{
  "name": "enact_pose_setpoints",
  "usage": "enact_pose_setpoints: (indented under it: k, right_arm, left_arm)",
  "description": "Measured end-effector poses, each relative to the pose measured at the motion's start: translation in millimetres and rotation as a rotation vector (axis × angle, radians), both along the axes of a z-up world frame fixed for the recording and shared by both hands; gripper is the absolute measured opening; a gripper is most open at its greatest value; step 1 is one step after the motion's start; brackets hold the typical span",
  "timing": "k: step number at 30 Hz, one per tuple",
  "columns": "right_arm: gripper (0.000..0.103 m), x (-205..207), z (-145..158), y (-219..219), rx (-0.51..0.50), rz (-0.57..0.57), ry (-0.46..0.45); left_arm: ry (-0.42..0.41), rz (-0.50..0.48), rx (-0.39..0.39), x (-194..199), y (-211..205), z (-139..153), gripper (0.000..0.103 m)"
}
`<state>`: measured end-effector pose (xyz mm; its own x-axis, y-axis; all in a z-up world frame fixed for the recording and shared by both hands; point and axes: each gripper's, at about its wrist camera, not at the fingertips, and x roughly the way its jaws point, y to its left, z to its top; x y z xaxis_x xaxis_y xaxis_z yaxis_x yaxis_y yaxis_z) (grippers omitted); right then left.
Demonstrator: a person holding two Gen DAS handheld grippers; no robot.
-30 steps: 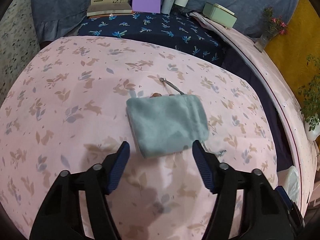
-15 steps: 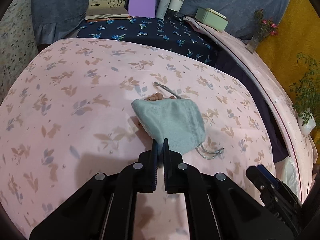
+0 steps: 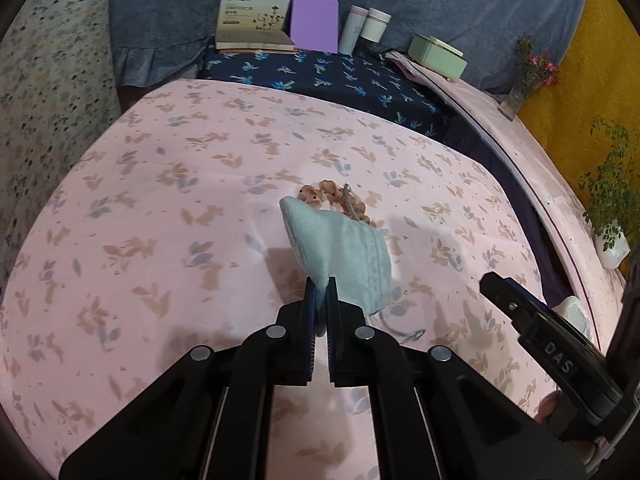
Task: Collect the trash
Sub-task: 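Move the right gripper toward the brown scrunchie on the bed, then close the right gripper on the brown scrunchie while the left gripper holds the pouch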
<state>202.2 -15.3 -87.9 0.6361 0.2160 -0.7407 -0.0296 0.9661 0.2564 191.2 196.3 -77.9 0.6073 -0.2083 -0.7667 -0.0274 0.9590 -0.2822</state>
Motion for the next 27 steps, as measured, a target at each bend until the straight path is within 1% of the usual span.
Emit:
enact_pose_setpoints:
  k: [6,11,14,18,21,23,27]
  right_arm:
    - [0.036,18,-6,45,0.004,0.073,0.014]
    - [0.036,38,-14,87,0.015,0.124,0.037]
    - [0.036,49,-18,110,0.024,0.153,0.046]
    - [0.036,61,-28,139,0.007,0.192,0.062]
    - [0.026,68,-41,145,0.007,0.185,0.098]
    - [0.015,65,-48,146,-0.019,0.185,0.102]
    - [0.012,50,-47,136,-0.046,0.181,0.087]
  left_arm:
    - [0.020,0.056,0.043,-11,33,-4,0.004]
    - [0.063,0.126,0.113,-5,62,-17,0.004]
    - [0.086,0.144,0.091,0,76,-25,0.004]
    - [0.104,0.154,0.083,6,85,-34,0.004]
    - [0.119,0.168,0.075,10,93,-41,0.004]
    - [0.120,0.163,0.079,10,93,-42,0.004]
    - [0.116,0.150,0.076,9,86,-42,0.004]
